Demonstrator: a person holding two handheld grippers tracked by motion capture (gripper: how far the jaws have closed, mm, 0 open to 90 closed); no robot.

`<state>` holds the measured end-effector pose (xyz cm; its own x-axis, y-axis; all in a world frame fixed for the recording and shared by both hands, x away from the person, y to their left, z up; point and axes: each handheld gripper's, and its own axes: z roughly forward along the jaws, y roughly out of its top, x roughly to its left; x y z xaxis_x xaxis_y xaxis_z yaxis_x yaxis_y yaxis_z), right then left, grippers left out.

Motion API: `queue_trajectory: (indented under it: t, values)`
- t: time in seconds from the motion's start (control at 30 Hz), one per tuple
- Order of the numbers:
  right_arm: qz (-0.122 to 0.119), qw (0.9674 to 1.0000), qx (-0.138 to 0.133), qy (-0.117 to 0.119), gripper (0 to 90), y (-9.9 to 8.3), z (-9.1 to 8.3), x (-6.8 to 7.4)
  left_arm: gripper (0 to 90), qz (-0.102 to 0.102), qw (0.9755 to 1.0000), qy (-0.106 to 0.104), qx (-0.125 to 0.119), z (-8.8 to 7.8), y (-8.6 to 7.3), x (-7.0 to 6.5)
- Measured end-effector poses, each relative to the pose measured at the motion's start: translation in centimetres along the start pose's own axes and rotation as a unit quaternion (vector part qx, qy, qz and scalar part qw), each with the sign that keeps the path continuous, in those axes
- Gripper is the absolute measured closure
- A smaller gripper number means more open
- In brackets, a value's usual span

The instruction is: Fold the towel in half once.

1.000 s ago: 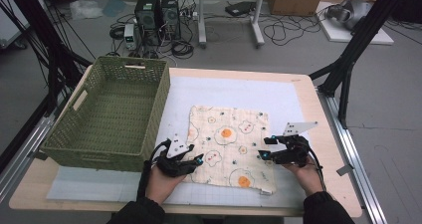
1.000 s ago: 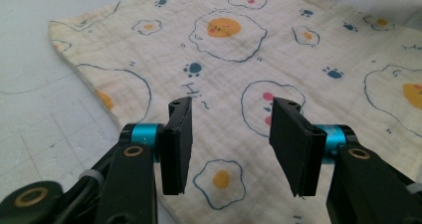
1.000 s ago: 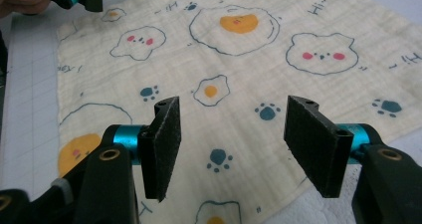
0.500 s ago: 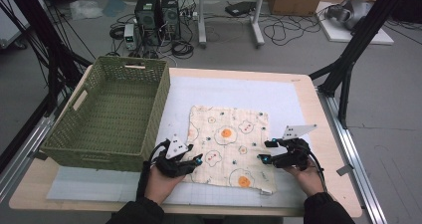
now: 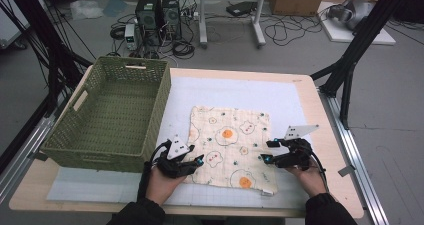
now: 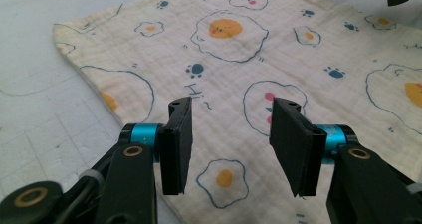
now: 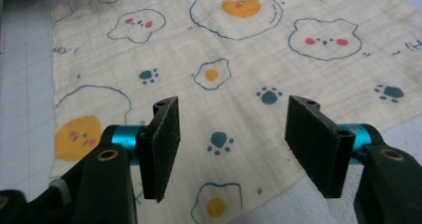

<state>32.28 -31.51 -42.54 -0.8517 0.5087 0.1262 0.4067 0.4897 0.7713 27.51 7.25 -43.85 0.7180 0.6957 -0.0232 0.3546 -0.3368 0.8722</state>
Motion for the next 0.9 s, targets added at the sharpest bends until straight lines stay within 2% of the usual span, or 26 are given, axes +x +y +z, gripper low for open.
queue_trajectory:
  t: [0.17,0.3,0.43,0.6,0.7,0.77,0.83,0.9]
  values:
    - [0.004,1.0,0.001,-0.003,38.2,0.3,-0.1,-0.7,53.6,0.002,1.0,0.007,0.0,-0.1,0.4,0.0]
    - [0.006,0.9999,-0.003,-0.011,38.4,1.1,-0.5,-1.7,55.5,-0.001,0.9999,0.012,-0.003,0.3,1.6,0.3]
    - [0.001,0.9997,-0.003,-0.022,38.7,2.5,-0.7,-3.1,57.3,0.0,0.9999,0.015,-0.002,1.5,3.2,0.8]
    - [0.003,0.9993,0.003,-0.036,39.2,4.4,-0.8,-5.2,59.5,-0.003,0.9996,0.029,0.001,3.6,5.1,1.7]
    - [0.006,0.9989,0.004,-0.047,40.2,5.5,-0.7,-6.2,60.9,-0.015,0.9987,0.048,-0.001,5.0,6.1,2.5]
    - [0.008,0.9983,0.011,-0.056,43.6,5.7,-0.3,-7.0,63.1,-0.032,0.9975,0.062,0.007,5.7,6.4,3.3]
    - [0.017,0.9976,0.019,-0.065,44.8,5.4,0.3,-7.6,65.3,-0.047,0.9956,0.08,0.009,6.3,6.2,4.1]
    - [0.025,0.9969,0.032,-0.067,46.1,5.1,1.0,-8.1,67.1,-0.067,0.9935,0.089,0.023,6.8,5.7,4.9]
